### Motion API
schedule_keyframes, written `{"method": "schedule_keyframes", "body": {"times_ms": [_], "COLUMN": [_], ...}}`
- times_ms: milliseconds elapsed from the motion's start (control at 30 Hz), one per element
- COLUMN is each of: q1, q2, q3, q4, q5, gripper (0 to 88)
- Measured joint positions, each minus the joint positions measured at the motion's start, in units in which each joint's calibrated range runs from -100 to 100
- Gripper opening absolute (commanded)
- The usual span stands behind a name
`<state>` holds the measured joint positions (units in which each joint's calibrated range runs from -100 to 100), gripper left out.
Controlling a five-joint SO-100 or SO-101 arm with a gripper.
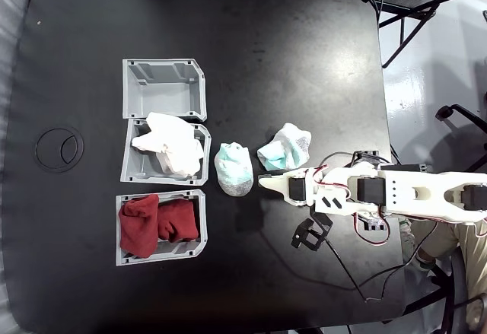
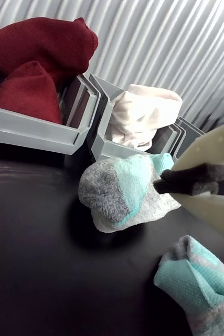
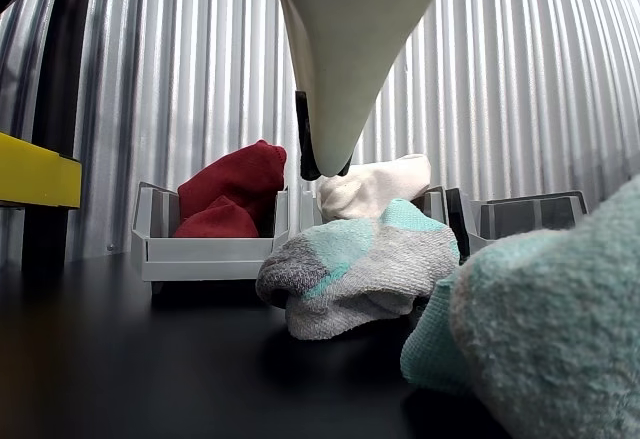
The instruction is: Put the sock in the container
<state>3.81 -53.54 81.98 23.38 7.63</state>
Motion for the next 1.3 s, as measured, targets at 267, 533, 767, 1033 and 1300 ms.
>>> {"method": "schedule_keyframes", "body": {"times_ms": [267,533,767,1033,1300], "q1": [0.0,0.0,0.0,0.0,0.0], "q2": [0.0,0.0,-0.2,-0.3,-8.2], "q3": [0.0,0.0,-0.5,-0.6,-0.6], "q4": [0.0,0.0,0.0,0.0,0.0], "q5": [0.0,0.0,0.0,0.0,0.0], "gripper": [1.4,1.4,1.4,1.3,1.3]}}
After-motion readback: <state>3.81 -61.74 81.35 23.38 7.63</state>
